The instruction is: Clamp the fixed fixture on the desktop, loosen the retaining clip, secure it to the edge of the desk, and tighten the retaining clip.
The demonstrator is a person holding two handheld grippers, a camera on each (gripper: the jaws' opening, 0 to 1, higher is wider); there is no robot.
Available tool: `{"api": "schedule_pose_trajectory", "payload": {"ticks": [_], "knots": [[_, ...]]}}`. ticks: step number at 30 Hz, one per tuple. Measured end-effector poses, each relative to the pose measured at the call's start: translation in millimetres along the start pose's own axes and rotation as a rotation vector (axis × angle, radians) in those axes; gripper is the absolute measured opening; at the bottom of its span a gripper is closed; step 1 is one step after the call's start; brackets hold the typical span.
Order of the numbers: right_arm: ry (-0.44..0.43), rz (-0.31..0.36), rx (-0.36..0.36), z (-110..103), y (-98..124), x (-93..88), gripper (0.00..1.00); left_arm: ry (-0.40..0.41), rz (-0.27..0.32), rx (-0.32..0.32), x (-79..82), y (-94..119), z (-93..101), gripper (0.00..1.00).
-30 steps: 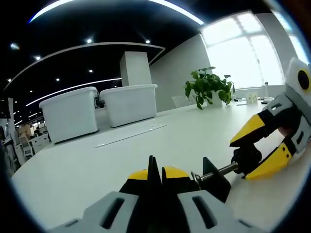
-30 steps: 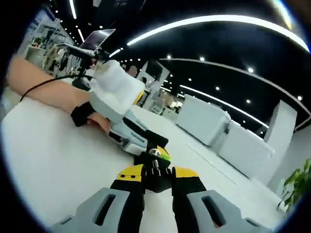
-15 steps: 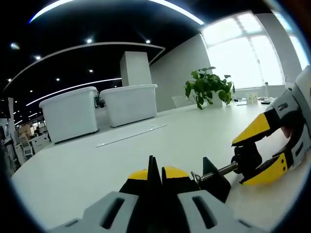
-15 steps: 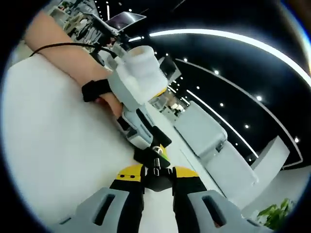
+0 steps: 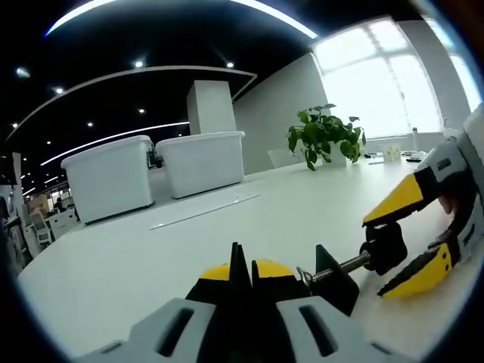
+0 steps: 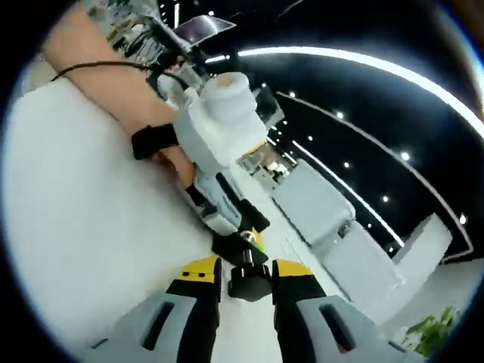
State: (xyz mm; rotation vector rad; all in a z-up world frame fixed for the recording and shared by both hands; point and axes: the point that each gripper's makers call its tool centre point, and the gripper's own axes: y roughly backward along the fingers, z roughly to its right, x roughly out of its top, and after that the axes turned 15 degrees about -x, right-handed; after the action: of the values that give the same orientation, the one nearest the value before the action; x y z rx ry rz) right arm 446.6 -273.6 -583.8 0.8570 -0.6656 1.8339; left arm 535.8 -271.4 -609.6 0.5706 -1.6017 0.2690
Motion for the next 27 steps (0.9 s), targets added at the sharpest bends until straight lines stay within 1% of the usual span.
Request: {"api": "schedule_pose_trajectory", "payload": {"ticks": [1, 3, 4, 5, 6, 7, 8, 9, 10, 12, 13, 15, 17, 18, 21, 23, 25, 26, 27], "knots": [[-0.097, -0.002, 0.002, 3, 0, 4.5, 0.41, 0.000, 0.000, 0.000, 0.1, 0, 0.0, 0.08], [-0.343, -0.019, -0.002, 13, -2, 10.8, 0.40, 0.000, 0.000, 0.000, 0.2, 0, -0.1, 0.08], [-0.474, -0.039, -0.004, 19, -3, 9.8, 0.40, 0.000, 0.000, -0.001, 0.2, 0, -0.1, 0.08], [-0.592, -0.071, 0.000, 28, -10, 4.2, 0.40, 0.000, 0.000, -0.001, 0.3, 0, -0.2, 0.08], [-0.666, -0.093, -0.002, 32, -11, 0.6, 0.39, 0.000, 0.000, -0.001, 0.3, 0, -0.1, 0.08], [-0.786, -0.141, -0.006, 39, -13, -9.8, 0.36, 0.000, 0.000, -0.001, 0.2, 0, 0.0, 0.08], [-0.846, -0.168, -0.001, 43, -14, -15.4, 0.32, -0.001, 0.000, -0.002, 0.3, 0, 0.1, 0.08], [-0.888, -0.155, -0.011, 50, -15, -14.9, 0.29, 0.000, 0.000, -0.002, 0.3, 0, 0.1, 0.08], [-0.953, -0.147, -0.029, 58, -16, -15.4, 0.29, 0.000, 0.000, -0.003, 0.4, 0, 0.1, 0.08], [-1.068, -0.165, -0.033, 62, -14, -17.9, 0.28, 0.000, 0.001, -0.003, 0.4, 0, 0.2, 0.08], [-1.112, -0.189, -0.021, 58, -12, -20.2, 0.28, -0.001, 0.001, -0.004, 0.4, 0, 0.1, 0.08], [-1.158, -0.241, -0.014, 54, -11, -29.2, 0.28, -0.001, 0.001, -0.004, 0.4, 0, 0.3, 0.08], [-1.193, -0.270, -0.043, 56, -10, -34.6, 0.26, -0.001, 0.001, -0.004, 0.2, 0, 0.7, 0.08], [-1.207, -0.265, -0.047, 57, -10, -34.4, 0.23, -0.001, 0.001, -0.004, 0.2, 0, 0.7, 0.08], [-1.241, -0.296, -0.028, 50, -6, -33.0, 0.22, 0.000, 0.001, -0.006, 0.3, 0, 1.0, 0.08], [-1.213, -0.305, -0.006, 43, -8, -31.6, 0.21, 0.000, 0.001, -0.007, 0.4, -1, 1.4, 0.08], [-1.156, -0.325, 0.037, 33, -11, -32.0, 0.20, -0.001, 0.001, -0.006, 0.4, -1, 1.9, 0.08], [-1.155, -0.310, 0.056, 30, -11, -27.4, 0.20, -0.001, 0.001, -0.005, 0.4, -1, 1.9, 0.08], [-1.113, -0.324, 0.071, 28, -12, -30.7, 0.21, -0.001, 0.001, -0.005, 0.4, -1, 1.9, 0.08]]}}
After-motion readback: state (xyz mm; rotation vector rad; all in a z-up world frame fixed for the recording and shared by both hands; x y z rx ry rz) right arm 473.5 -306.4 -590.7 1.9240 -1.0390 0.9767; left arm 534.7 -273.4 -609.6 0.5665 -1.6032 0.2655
